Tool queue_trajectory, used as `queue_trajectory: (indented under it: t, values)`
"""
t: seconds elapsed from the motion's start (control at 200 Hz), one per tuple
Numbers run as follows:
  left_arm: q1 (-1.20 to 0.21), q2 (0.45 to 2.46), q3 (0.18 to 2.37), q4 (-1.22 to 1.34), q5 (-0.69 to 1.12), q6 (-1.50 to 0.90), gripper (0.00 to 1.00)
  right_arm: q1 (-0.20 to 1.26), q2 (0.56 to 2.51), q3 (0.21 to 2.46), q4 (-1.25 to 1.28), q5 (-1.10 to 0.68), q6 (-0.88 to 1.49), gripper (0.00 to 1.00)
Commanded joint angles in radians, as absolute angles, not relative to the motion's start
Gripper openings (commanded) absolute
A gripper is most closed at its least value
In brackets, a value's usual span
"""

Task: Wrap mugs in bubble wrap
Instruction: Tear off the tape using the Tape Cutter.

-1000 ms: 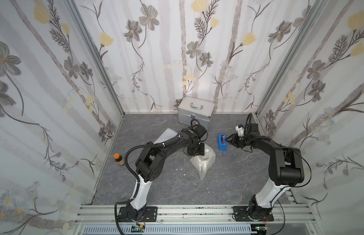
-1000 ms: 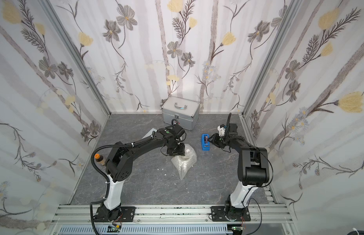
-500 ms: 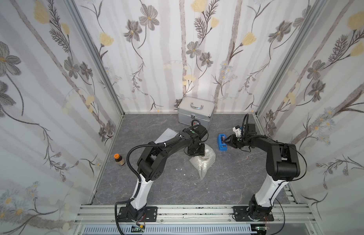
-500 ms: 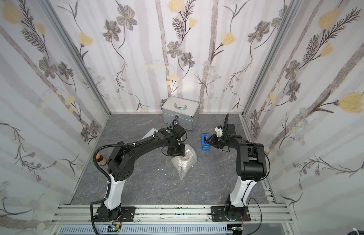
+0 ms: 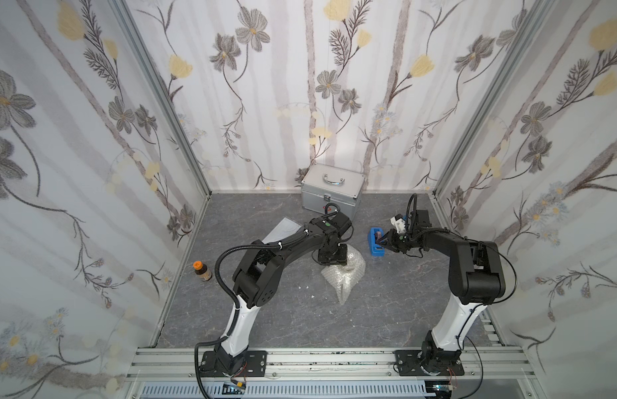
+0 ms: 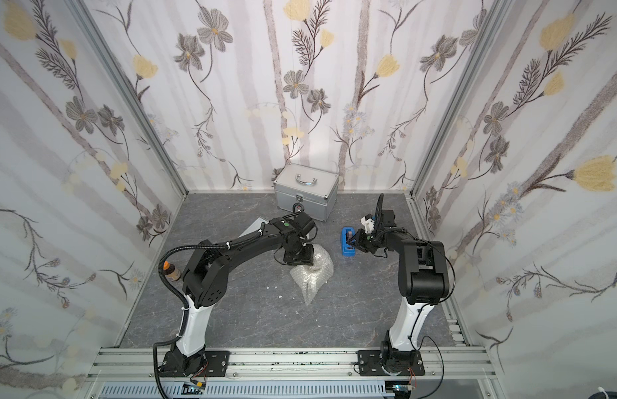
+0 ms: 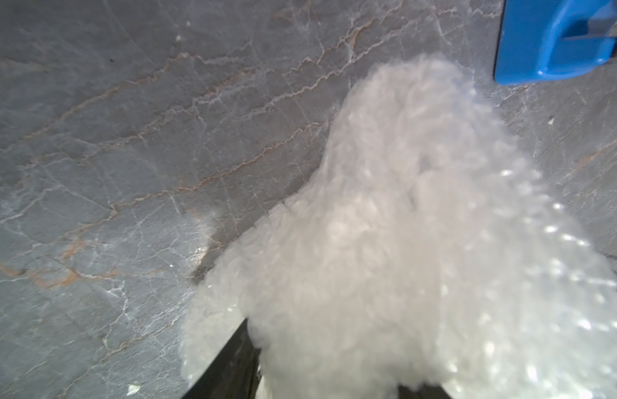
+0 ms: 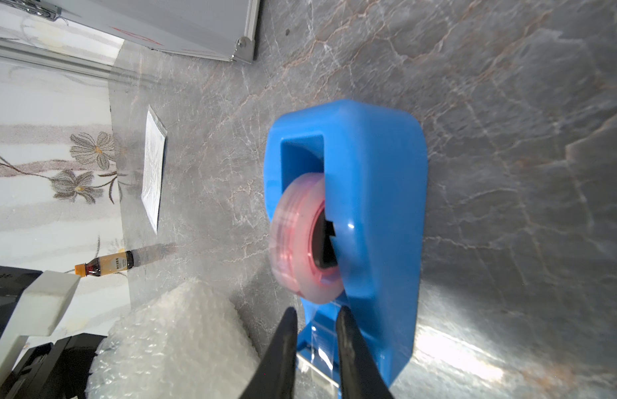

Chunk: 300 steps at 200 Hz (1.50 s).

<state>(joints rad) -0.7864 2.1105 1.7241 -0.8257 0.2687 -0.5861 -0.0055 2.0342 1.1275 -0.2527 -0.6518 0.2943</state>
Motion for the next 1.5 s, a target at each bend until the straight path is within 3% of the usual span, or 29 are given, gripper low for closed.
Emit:
queue_trajectory:
  t: [0.0,0.2,1.494]
  values:
    - [-0.788,2.112,1.735,-0.837,0.267,-0.584,0.53,-0.005,2.018,1.128,-0.248,-0.688,0.294,0.19]
    - [-0.787,2.109,1.733,-0.836,0.265,-0.585,0.53,-0.006,2.005,1.117,-0.239,-0.708,0.313,0.00]
    - [-0.790,2.112,1.717,-0.818,0.268,-0.592,0.53,-0.014,1.826,0.923,0.076,-0.960,0.639,0.00]
